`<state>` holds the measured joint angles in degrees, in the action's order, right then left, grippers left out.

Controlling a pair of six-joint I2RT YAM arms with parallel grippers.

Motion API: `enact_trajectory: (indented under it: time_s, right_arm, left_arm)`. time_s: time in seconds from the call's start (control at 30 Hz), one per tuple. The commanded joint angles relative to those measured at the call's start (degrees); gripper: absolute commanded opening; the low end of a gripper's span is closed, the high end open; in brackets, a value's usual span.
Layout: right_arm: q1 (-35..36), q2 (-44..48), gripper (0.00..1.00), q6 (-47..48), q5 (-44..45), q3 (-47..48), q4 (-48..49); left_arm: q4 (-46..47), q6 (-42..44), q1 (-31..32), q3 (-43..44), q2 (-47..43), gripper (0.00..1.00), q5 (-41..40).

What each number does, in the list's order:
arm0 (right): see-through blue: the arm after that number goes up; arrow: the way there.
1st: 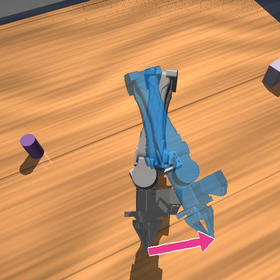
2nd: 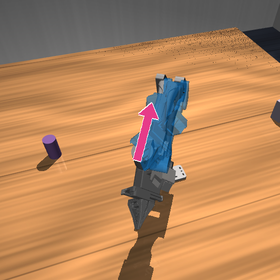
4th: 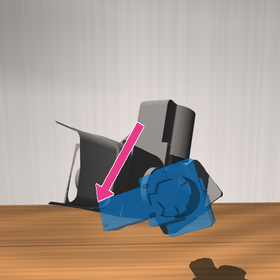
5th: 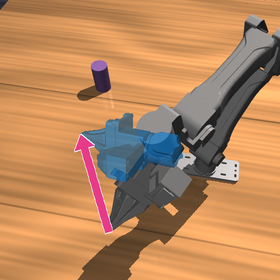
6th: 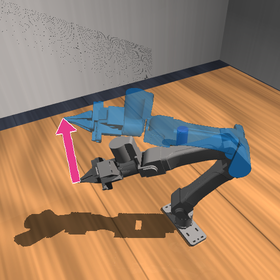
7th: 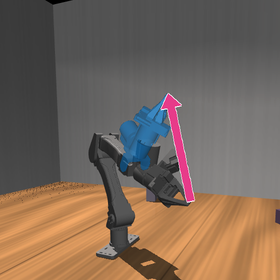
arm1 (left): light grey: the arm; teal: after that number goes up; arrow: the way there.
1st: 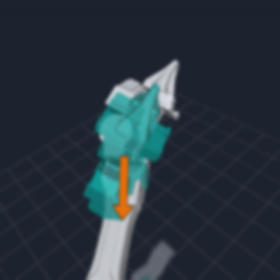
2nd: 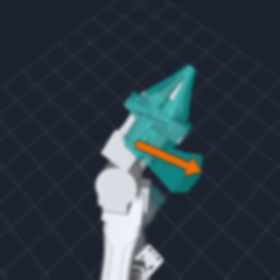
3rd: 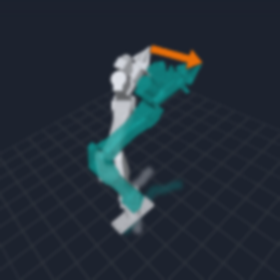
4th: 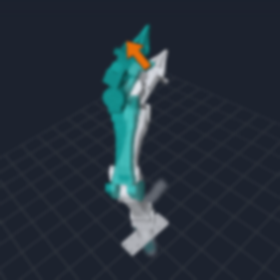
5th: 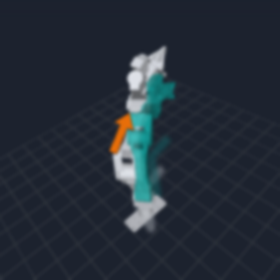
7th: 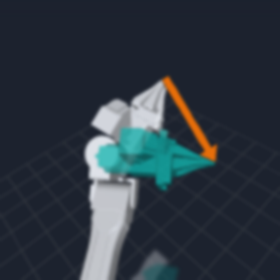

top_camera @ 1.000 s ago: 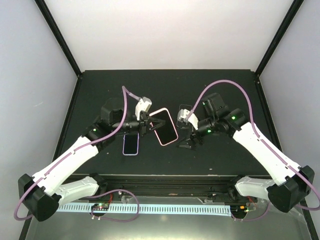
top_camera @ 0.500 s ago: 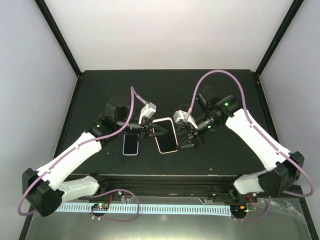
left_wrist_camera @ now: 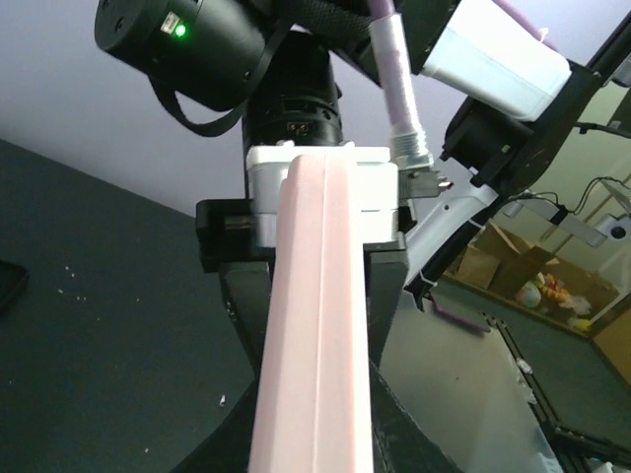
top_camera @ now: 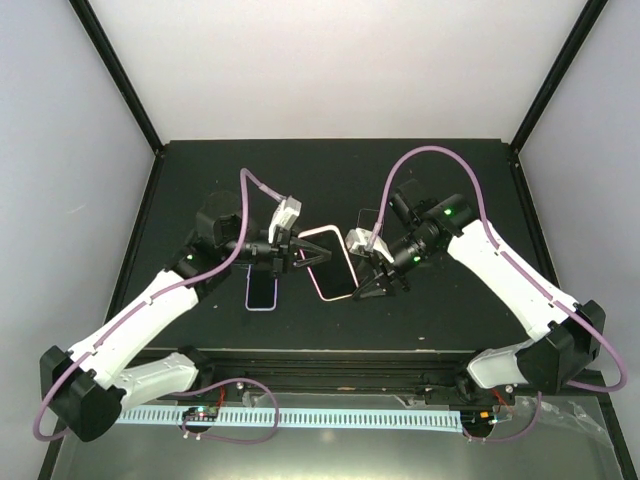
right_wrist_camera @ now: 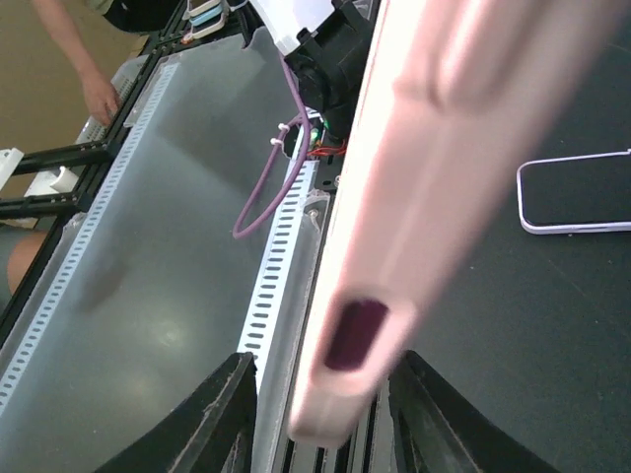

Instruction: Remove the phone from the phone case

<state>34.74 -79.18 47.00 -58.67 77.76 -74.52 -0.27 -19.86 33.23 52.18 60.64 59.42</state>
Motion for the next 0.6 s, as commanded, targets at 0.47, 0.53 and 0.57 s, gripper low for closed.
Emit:
enact_trajectory:
  time_s: [0.47,0.53,0.57]
  right_arm:
    - [2.4,3.1,0.1,1.2,6.6,0.6,1.0]
    - [2.5,3.0,0.04,2.0,7.8,0.9,0.6]
    - [2.6,3.0,0.02,2.1,8.6,1.1,0.4]
  left_arm:
    - [9.6,-5.5,-1.4,-0.2,0.1,0.02,12.1]
    - [12.5,-8.0,-1.4,-0.7,0.0,0.02,13.3]
    - [13.7,-9.2,-1.4,-0.8,0.0,0.02,13.3]
